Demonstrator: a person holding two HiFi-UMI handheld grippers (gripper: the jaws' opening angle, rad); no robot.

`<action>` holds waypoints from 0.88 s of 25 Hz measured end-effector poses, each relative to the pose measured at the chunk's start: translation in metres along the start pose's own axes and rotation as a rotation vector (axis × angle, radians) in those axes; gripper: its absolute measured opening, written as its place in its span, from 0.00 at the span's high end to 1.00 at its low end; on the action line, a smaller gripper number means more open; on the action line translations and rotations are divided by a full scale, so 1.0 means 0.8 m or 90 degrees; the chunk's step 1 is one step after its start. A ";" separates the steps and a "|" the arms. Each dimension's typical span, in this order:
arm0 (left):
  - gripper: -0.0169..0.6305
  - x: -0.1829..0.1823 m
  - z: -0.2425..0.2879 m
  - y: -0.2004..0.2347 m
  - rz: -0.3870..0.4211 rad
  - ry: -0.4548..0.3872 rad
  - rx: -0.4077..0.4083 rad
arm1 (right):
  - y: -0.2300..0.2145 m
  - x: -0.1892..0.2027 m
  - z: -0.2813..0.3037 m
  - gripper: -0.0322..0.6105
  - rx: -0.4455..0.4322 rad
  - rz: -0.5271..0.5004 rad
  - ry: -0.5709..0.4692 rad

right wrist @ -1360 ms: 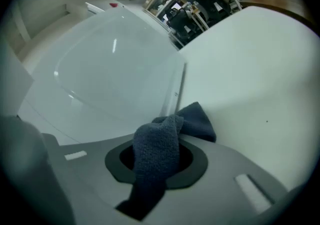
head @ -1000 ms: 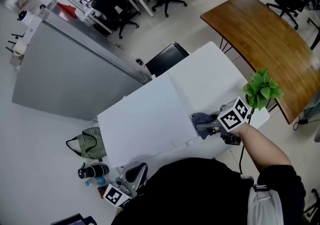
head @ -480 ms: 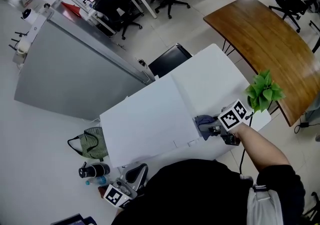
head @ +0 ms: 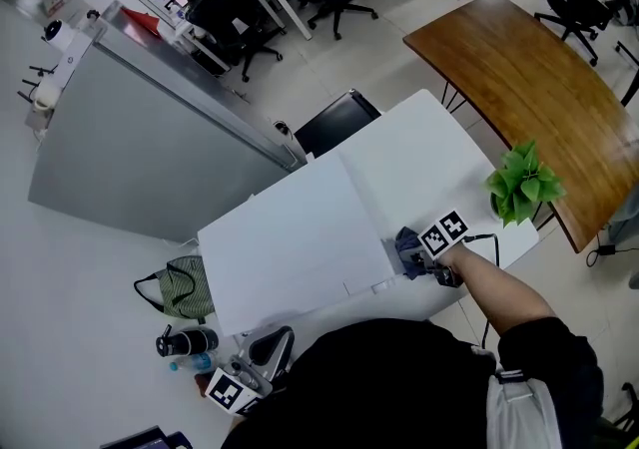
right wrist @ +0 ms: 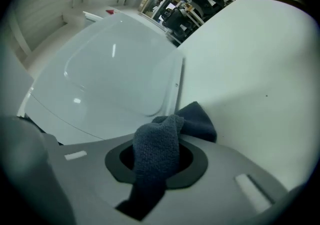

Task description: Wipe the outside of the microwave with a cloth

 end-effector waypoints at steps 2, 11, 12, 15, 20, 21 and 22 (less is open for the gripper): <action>0.97 0.000 0.000 0.000 0.000 -0.001 0.000 | -0.013 0.010 0.010 0.84 0.025 0.001 0.024; 0.97 0.006 -0.010 -0.002 -0.008 -0.006 -0.003 | -0.016 0.009 0.009 0.83 0.050 -0.016 0.028; 0.97 0.006 -0.012 -0.002 -0.009 -0.008 -0.003 | -0.012 0.004 0.004 0.83 0.055 -0.020 0.015; 0.97 0.009 -0.021 -0.001 -0.012 -0.015 -0.002 | 0.000 -0.015 -0.015 0.83 0.077 -0.037 -0.025; 0.97 0.017 -0.055 0.002 -0.012 -0.031 0.017 | 0.019 -0.037 -0.054 0.83 0.156 -0.066 -0.079; 0.97 0.019 -0.065 0.002 -0.013 -0.038 0.021 | 0.024 -0.040 -0.064 0.83 0.177 -0.070 -0.089; 0.97 0.020 -0.077 0.002 -0.014 -0.044 0.027 | 0.032 -0.041 -0.074 0.83 0.196 -0.073 -0.100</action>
Point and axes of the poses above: the fingertips, and each gripper's own axes: z forward along the fingers, y to its left, x out of its underside, the point moved 6 cm from there along -z, backward along the fingers, and after that the axes turned 15 degrees about -z, right-handed, at the moved point
